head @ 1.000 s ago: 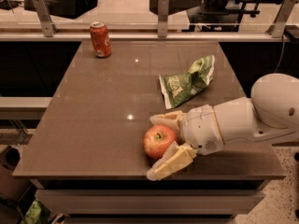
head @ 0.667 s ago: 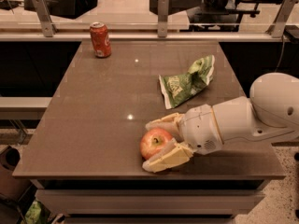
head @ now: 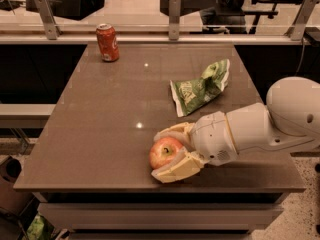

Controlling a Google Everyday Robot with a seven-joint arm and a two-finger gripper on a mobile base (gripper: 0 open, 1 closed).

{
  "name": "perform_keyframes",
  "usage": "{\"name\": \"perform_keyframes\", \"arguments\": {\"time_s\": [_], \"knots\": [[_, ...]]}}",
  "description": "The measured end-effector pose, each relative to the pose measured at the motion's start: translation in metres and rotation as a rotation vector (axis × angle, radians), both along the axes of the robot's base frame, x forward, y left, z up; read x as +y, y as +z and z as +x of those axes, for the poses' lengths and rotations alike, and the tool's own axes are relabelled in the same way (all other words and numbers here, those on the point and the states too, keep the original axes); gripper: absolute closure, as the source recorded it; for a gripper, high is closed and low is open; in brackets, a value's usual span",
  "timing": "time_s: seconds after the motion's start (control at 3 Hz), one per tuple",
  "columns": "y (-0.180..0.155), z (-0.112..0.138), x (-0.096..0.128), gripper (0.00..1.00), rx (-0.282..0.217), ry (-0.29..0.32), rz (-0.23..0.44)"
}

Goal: Move apple near coke can

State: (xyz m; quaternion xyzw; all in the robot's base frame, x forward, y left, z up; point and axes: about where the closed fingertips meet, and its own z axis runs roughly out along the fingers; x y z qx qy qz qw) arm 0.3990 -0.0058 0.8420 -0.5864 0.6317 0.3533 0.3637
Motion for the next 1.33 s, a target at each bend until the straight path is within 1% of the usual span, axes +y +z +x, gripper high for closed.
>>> {"name": "perform_keyframes", "arguments": {"time_s": [0.33, 0.67, 1.0, 1.33], "knots": [[0.001, -0.001, 0.002, 1.0, -0.002, 0.004, -0.002], [0.001, -0.001, 0.002, 1.0, -0.003, 0.004, -0.003], [0.017, 0.023, -0.001, 1.0, -0.015, -0.02, -0.026], [0.042, 0.067, -0.004, 1.0, -0.036, -0.079, -0.045]]}}
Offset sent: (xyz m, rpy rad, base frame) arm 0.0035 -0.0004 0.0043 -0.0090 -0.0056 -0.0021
